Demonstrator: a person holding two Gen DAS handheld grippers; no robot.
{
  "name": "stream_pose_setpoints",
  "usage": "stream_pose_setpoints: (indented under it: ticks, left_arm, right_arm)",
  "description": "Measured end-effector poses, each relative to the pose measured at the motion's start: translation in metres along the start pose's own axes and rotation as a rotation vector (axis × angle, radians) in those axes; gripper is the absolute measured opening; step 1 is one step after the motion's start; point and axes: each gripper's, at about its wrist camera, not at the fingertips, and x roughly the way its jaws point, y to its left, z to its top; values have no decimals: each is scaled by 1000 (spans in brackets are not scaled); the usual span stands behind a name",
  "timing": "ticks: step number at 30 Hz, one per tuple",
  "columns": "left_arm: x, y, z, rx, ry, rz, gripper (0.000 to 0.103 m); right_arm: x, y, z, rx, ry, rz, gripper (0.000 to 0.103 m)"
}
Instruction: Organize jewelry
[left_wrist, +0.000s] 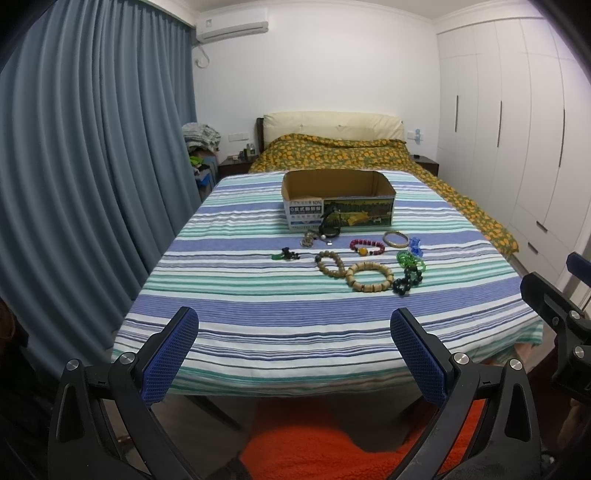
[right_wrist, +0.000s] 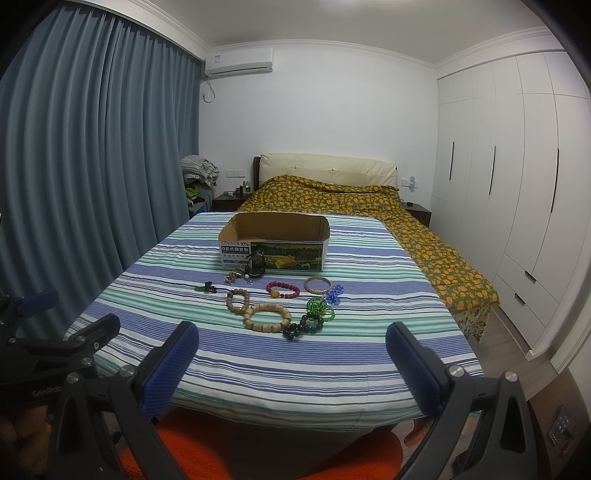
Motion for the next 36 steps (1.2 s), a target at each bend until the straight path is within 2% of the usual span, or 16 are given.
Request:
stream_pose_setpoints:
  ticks: [19,36]
  left_arm:
    - [2,-3,3,8,10,-11,103]
    - [-1,-4,4,25,3,-23,103]
  right_arm:
    - [3,6,-2,9,1,-7,103]
    - [4,-5,-3,15,1,-13,103]
